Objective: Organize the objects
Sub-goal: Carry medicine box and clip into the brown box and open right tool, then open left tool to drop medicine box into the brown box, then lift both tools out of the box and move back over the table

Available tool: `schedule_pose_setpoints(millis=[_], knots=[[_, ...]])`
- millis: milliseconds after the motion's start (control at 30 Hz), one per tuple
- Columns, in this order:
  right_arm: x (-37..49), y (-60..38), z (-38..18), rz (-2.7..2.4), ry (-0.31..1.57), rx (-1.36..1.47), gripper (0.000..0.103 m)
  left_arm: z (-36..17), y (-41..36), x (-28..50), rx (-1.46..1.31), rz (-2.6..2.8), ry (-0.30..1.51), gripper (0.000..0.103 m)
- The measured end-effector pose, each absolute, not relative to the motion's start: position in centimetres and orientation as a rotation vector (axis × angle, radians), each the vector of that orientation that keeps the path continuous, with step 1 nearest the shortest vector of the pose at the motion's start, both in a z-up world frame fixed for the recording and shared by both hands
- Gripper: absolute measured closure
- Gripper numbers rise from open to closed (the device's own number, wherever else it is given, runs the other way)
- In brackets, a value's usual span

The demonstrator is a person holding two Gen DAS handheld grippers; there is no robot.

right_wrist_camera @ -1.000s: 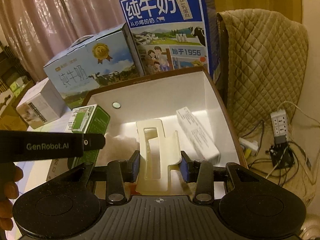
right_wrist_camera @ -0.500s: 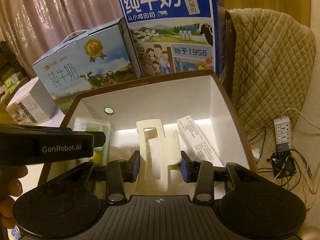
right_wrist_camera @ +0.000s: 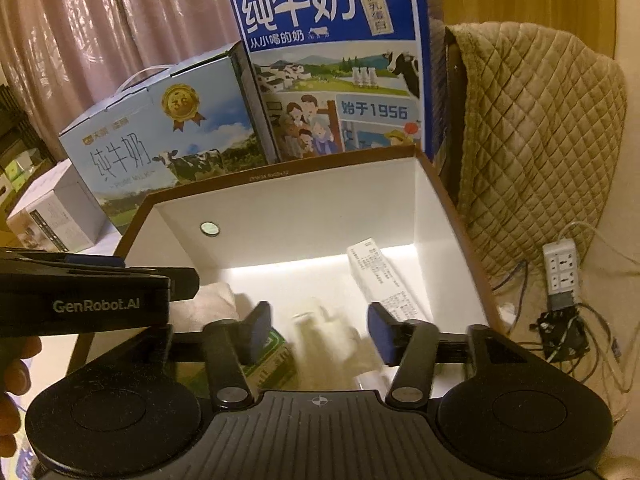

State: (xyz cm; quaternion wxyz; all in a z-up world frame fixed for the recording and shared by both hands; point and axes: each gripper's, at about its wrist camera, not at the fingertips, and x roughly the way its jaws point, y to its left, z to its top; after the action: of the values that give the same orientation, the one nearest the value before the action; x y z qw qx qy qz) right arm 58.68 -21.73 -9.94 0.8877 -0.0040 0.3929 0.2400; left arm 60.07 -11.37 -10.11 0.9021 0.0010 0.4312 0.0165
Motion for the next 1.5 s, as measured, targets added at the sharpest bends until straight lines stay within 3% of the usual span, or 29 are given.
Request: schedule_pose_setpoints(millis=[500,1167,1500], knots=[[55.4,-24.0,-8.0,0.542,0.784,-0.038,0.042,-9.3,-12.3,57.7,0.018,-0.038,0.894,0.033],[49.9,-25.9,-5.2,0.558,0.77,-0.05,0.04,-5.8,-12.3,51.5,-0.013,-0.135,0.873,0.032],[45.0,-27.3,-3.0,0.575,0.756,-0.024,0.038,-3.1,-10.1,45.9,-0.066,-0.181,0.815,0.023]])
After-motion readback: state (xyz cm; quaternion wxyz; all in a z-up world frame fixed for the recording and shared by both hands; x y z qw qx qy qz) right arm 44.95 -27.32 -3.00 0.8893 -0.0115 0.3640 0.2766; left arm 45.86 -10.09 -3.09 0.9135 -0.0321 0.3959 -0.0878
